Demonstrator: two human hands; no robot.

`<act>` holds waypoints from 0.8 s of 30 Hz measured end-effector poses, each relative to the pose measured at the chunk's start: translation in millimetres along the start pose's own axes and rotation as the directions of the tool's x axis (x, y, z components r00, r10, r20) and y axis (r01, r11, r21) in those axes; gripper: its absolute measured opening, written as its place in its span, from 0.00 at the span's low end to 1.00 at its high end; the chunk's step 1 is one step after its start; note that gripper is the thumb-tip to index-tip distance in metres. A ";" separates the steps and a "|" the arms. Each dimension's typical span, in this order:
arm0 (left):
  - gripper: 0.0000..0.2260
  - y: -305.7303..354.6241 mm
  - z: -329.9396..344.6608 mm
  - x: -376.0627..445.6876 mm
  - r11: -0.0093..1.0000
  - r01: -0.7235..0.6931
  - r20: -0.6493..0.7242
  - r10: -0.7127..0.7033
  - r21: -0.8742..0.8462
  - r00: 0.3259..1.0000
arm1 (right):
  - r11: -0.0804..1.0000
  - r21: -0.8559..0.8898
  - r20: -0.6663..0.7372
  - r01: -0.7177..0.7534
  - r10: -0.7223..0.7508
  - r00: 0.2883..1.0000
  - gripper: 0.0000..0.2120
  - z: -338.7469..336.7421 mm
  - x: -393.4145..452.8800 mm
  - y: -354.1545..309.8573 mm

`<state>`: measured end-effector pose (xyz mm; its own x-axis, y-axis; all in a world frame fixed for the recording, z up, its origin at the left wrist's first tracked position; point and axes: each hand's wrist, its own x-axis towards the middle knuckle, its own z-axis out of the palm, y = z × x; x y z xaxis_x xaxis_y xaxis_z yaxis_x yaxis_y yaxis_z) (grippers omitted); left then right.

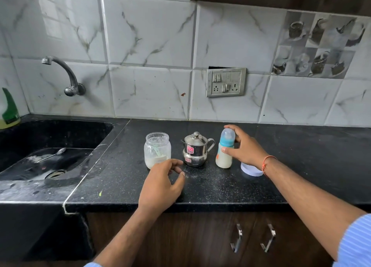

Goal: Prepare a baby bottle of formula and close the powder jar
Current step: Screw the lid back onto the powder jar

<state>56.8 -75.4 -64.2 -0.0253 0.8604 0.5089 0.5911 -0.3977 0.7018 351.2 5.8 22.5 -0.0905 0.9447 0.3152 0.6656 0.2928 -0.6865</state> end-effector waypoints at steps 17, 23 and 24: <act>0.58 -24.7 -21.9 34.5 0.906 0.339 -0.164 -0.386 -0.252 0.908 | 0.996 -0.085 0.034 -0.040 0.043 0.998 0.39 -11.3 7.5 11.0; 0.57 -39.1 -26.0 49.2 0.906 0.373 -0.066 -0.392 -0.201 0.918 | 0.977 -0.212 0.087 -0.038 0.057 0.995 0.52 -18.2 1.4 13.9; 0.55 -39.6 -25.3 48.8 0.914 0.365 -0.063 -0.381 -0.176 0.923 | 0.969 -0.244 0.100 -0.044 0.070 0.992 0.55 -21.0 -0.5 15.7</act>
<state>11.8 -25.7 -54.5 -0.2994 0.9250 0.2341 0.3890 -0.1058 0.9151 377.3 6.9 25.3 -0.1175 0.9729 0.1990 0.8297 0.2063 -0.5187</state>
